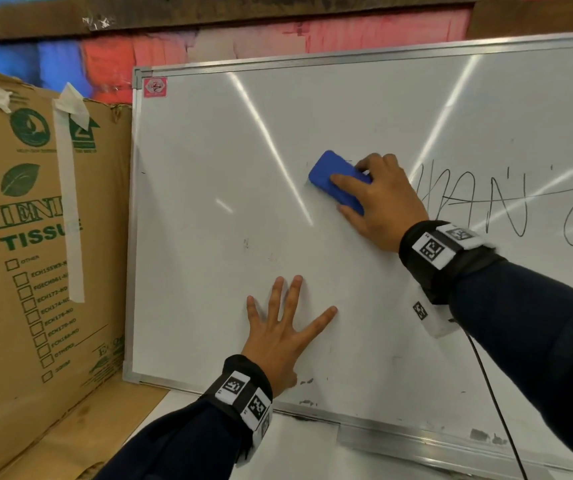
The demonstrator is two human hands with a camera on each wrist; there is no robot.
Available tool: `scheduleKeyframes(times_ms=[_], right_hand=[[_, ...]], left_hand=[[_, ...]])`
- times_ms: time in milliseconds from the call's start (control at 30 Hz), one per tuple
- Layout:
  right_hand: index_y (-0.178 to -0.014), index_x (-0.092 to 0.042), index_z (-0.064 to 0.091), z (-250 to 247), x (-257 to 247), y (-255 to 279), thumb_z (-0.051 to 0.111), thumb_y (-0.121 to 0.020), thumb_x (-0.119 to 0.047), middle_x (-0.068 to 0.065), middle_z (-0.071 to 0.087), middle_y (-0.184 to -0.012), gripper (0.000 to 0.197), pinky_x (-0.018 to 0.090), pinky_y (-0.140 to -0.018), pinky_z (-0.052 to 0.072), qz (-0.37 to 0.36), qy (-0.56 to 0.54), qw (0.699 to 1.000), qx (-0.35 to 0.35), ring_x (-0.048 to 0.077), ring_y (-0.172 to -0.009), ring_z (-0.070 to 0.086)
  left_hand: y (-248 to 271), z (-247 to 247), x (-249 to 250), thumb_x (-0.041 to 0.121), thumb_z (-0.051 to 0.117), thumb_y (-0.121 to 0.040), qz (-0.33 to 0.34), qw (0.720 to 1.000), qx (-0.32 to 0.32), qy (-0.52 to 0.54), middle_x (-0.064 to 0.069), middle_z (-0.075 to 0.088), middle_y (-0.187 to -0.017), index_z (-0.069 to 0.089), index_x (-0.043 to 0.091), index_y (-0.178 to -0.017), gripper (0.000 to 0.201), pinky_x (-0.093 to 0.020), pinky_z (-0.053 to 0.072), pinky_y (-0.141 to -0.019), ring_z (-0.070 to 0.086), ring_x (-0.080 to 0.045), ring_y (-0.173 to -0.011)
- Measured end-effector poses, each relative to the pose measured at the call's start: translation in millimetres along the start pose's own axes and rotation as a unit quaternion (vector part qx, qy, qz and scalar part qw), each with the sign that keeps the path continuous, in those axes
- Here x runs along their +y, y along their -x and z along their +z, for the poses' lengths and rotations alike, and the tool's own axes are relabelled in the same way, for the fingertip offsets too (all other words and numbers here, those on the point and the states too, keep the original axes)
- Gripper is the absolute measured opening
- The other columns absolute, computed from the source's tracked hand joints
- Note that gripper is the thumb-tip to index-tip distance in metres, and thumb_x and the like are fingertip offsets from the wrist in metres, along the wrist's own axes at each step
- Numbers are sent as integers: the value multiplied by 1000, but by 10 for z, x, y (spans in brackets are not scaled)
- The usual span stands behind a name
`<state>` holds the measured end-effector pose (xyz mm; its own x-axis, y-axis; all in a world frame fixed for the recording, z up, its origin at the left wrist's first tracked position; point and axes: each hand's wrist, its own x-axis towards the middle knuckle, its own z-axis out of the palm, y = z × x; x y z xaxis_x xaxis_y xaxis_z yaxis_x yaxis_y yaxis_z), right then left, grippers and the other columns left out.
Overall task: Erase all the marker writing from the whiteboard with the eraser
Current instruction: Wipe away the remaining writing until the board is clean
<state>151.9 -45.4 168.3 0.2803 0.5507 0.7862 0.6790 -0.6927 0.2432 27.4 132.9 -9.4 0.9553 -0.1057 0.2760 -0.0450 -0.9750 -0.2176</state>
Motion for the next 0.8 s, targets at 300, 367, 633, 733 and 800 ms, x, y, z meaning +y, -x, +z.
scheduleKeyframes(times_ms=[300,367,633,733,800], right_hand=[[-131,-28,58,-33,113,152,69,-85,-38,13,52,-115,48,47,-83,46,-76,30,996,-47,32,-100,47],[-129,-25,60,-93,208,101,71,-84,-35,15,52,-112,47,51,-82,47,-9,13,1000,5,35,-98,48],[-130,-29,56,-65,212,357,68,-85,-39,11,52,-114,48,45,-82,44,-150,65,982,-90,30,-98,48],[-130,-28,58,-192,389,304,70,-84,-37,14,52,-112,48,48,-82,44,0,28,1000,5,34,-98,48],[-129,-26,57,-241,448,342,71,-84,-36,15,51,-112,48,50,-81,46,68,15,997,40,35,-98,47]], left_hand=[[-74,-98,-31,53,87,-60,10,1000,3,-23,-16,-50,-146,-32,54,-141,144,-79,-1,-104,-42,-45,-135],[-133,-168,-55,54,88,-57,-1,1000,8,-24,-15,-50,-146,-32,54,-140,146,-79,1,-105,-42,-45,-135],[-161,-216,-13,51,88,-59,-5,1000,7,-26,-15,-51,-145,-34,53,-140,146,-78,0,-106,-41,-45,-136],[-139,-213,16,45,89,-61,12,999,8,-32,-15,-50,-146,-33,52,-141,146,-77,-3,-107,-40,-44,-137],[-142,-212,39,41,90,-61,24,999,8,-43,-15,-49,-147,-33,52,-141,147,-77,-4,-107,-39,-44,-138]])
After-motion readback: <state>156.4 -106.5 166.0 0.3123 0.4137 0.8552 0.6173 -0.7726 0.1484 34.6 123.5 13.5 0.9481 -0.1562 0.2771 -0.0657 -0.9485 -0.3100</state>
